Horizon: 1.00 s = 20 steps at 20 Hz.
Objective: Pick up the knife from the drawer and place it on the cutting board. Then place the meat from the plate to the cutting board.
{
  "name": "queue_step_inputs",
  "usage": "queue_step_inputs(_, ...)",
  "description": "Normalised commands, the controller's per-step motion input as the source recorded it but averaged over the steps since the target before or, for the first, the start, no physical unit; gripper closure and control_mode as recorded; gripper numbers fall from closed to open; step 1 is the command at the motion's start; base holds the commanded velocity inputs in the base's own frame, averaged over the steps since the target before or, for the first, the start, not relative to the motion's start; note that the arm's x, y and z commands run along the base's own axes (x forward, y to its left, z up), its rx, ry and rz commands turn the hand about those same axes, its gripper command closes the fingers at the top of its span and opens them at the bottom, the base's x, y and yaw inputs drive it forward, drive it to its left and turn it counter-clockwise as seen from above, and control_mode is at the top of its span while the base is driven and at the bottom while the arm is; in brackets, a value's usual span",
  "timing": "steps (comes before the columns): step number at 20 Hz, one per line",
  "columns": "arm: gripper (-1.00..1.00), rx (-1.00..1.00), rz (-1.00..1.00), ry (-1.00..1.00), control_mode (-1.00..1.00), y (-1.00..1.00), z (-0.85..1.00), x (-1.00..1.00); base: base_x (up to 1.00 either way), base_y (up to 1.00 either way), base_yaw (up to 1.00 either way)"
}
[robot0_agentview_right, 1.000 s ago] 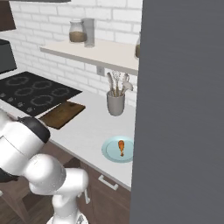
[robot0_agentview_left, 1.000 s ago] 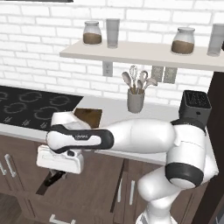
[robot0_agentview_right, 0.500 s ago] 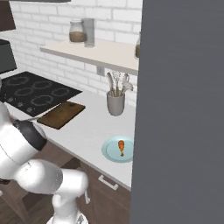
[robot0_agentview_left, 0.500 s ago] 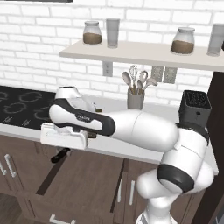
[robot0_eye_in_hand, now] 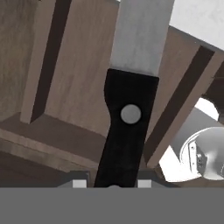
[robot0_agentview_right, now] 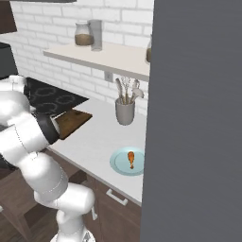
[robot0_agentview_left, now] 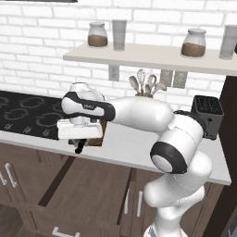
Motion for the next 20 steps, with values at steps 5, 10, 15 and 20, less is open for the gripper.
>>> queue_step_inputs(5, 1.0, -0.02, 0.24, 0.01, -1.0, -0.43, -0.35, 1.0, 0.0, 0.0, 0.0)
queue_step_inputs(10, 1.0, 0.0, 0.08, 0.0, -1.0, -0.1, -0.48, 1.0, 0.0, 0.0, 0.0)
queue_step_inputs(15, 1.0, 0.0, 0.0, -0.02, -1.0, 0.0, -0.53, 0.84, 0.0, 0.0, 0.0)
queue_step_inputs(20, 1.0, 0.0, -0.02, -0.01, -1.0, 0.01, -0.27, 0.78, 0.0, 0.0, 0.0)
